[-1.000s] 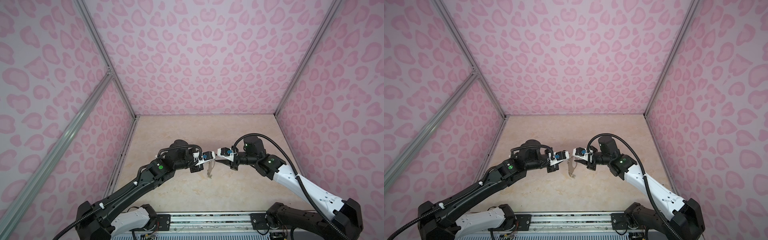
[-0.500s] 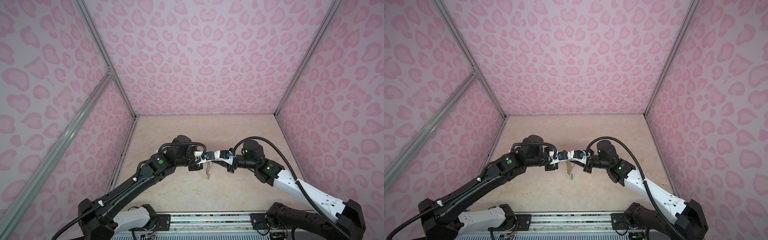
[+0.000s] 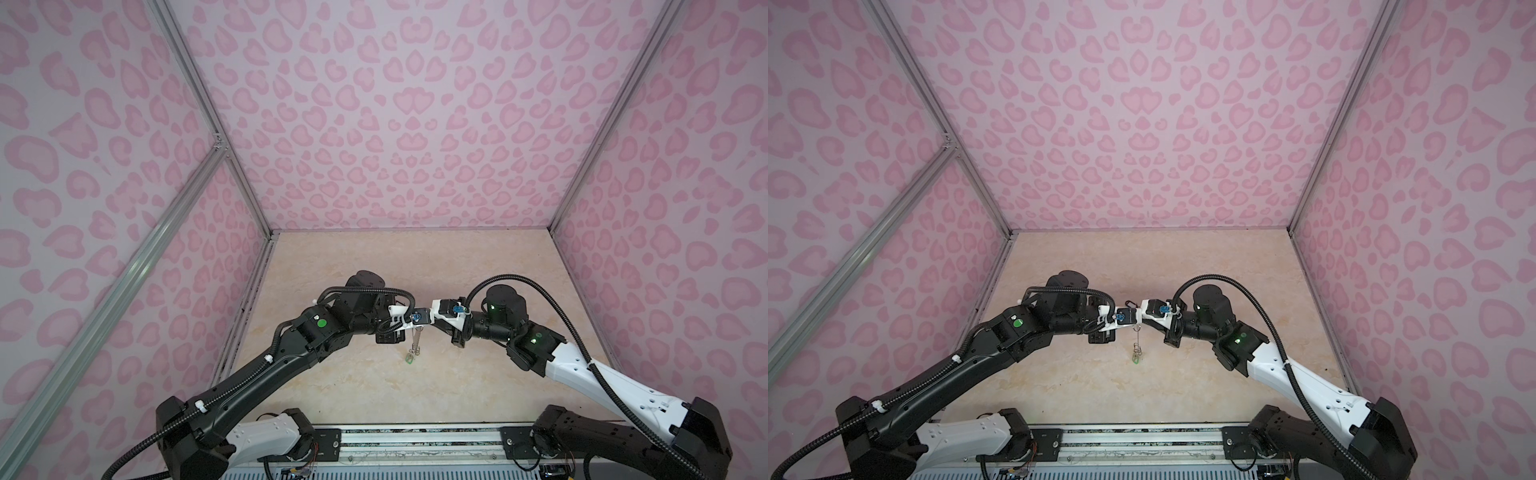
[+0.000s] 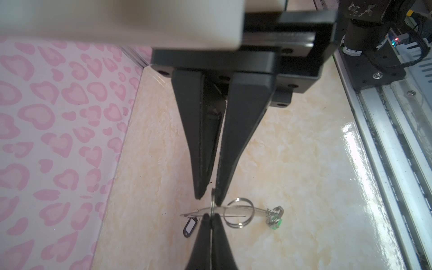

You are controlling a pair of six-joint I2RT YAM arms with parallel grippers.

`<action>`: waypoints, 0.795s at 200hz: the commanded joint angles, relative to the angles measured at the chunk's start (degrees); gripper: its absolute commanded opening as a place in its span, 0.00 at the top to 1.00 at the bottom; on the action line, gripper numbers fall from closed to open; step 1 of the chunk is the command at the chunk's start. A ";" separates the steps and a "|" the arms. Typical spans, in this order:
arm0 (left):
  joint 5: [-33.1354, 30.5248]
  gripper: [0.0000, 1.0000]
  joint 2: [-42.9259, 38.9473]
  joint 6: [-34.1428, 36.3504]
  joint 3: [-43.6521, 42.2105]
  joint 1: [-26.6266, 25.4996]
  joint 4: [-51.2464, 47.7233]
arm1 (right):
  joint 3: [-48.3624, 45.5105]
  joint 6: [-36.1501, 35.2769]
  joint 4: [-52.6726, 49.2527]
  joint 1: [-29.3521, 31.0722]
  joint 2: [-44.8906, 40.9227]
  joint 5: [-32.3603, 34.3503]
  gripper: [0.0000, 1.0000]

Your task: Put the keys on the keyring

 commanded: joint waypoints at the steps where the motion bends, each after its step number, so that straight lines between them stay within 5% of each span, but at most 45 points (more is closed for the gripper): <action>1: 0.27 0.97 0.30 1.19 0.58 -0.15 -0.86 | -0.17 0.80 3.88 0.40 0.29 -0.12 0.91; 23: 0.89 0.96 -0.10 1.11 0.09 -0.21 0.08 | -0.33 0.80 4.13 0.61 0.66 -0.43 1.00; 42: 0.47 0.74 -0.89 -0.57 -0.93 -0.23 2.83 | -1.25 1.95 6.21 0.50 -0.21 -0.72 1.00; 59: 0.02 0.66 -2.51 -2.94 -3.79 -0.05 7.37 | -2.45 2.98 8.40 0.14 -1.50 -0.59 1.00; 118: 7.36 0.65 -10.07 -16.36 -16.35 3.98 26.76 | -3.84 4.35 10.49 -0.78 -1.98 -4.22 1.00; 159: 10.35 0.70 -11.04 -18.65 -18.50 4.51 29.52 | -3.50 5.11 11.30 -0.78 -1.36 -5.38 1.00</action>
